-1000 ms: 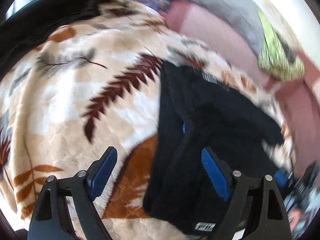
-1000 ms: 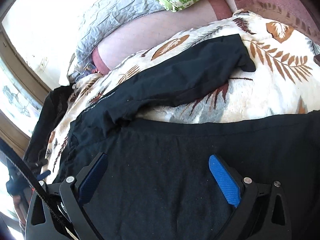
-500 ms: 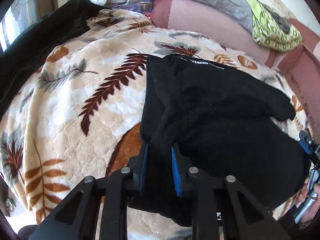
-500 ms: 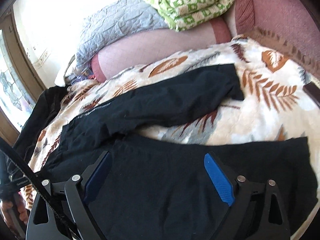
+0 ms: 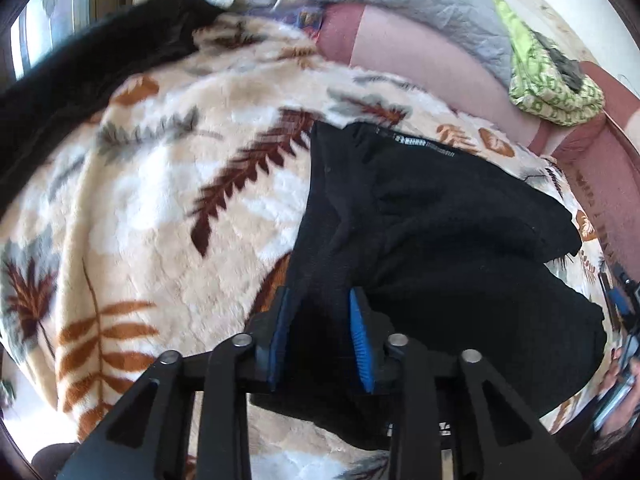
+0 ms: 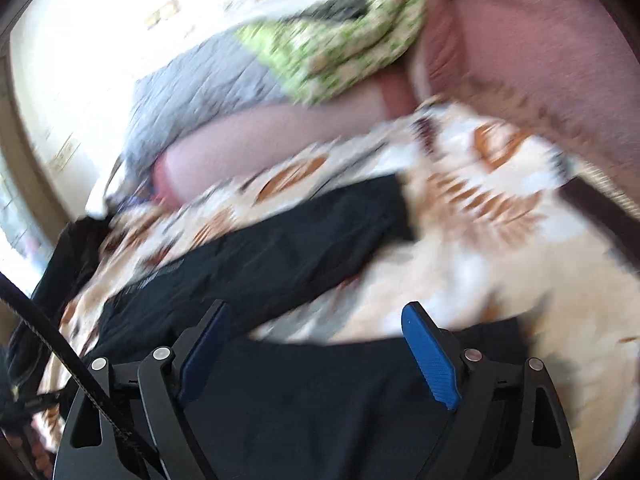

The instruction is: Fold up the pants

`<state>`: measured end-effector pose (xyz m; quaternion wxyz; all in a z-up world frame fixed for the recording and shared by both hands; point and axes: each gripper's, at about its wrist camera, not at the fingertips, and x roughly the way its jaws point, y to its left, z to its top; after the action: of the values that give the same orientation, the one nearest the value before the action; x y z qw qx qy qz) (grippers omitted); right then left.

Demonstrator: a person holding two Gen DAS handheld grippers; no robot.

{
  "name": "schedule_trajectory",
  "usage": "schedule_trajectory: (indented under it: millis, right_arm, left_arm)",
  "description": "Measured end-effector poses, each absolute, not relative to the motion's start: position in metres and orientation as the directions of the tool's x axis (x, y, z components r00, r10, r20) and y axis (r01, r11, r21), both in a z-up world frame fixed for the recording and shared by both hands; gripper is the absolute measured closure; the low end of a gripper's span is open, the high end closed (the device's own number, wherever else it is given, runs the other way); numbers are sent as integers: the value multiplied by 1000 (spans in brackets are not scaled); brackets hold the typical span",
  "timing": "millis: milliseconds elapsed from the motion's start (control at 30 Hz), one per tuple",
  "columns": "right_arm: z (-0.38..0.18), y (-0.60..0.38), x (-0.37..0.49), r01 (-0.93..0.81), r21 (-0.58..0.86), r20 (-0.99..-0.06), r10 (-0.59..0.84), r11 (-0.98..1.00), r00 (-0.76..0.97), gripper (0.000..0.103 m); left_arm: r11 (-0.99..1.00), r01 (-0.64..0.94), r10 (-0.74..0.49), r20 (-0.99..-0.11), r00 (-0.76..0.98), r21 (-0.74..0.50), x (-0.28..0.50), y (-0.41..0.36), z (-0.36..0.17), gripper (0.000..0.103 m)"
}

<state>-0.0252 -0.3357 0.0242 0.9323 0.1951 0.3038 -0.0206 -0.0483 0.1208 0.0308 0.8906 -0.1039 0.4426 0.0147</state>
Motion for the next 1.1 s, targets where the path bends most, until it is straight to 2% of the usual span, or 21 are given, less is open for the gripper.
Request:
schedule_trajectory:
  millis: [100,200,233,433,467,500,533,567,700,767,833,900,967,1100]
  right_arm:
    - [27,-372,-43,251,336,-571,-15,908,821,13]
    - [16,-403,-59,323,353,-603,-50,878,796,13]
    - [11,-411,-62,337,367,-613,-47,867,789,13]
    - [-14,-415,-64,378,291,-716,-62,879,695,13]
    - [-18,-413,-61,356,290,-733,-33,888,680,26]
    - [-21,-408,-60,340,290,-740,-16,894,672,61]
    - [-21,-404,-57,327,263,-752,-20,908,659,78]
    - [-22,-404,-57,327,246,-756,-31,912,654,89]
    - [-21,-416,-59,442,221,-765,-127,869,631,89]
    - [-20,-434,-65,526,260,-761,-163,810,628,88]
    - [-16,-443,-71,551,315,-739,-165,773,653,81]
    - [-5,-439,-71,542,314,-711,-186,779,678,61]
    - [10,-421,-72,488,297,-658,-194,821,727,48]
    - [30,-376,-61,345,243,-598,-140,907,789,36]
  left_arm:
    - [981,-166,47,-715,698,-98,-59,122,51,61]
    - [971,-196,58,-658,750,-138,-65,129,63,45]
    - [966,-200,46,-645,762,-166,-65,131,66,42]
    - [969,-175,18,-658,753,-175,-56,114,64,42]
    - [972,-164,12,-660,751,-170,-55,109,63,42]
    - [974,-156,11,-662,750,-161,-55,105,62,42]
    - [977,-151,12,-663,748,-152,-55,102,61,42]
    - [980,-147,19,-664,747,-137,-55,99,60,42]
    - [985,-144,43,-670,742,-96,-54,93,56,40]
    - [983,-154,48,-681,731,-96,-52,92,53,39]
    - [980,-170,54,-693,719,-100,-50,91,50,39]
    - [977,-184,57,-703,709,-107,-49,90,47,39]
    - [976,-194,71,-709,701,-95,-51,87,46,38]
    - [975,-200,66,-729,682,-100,-69,79,50,38]
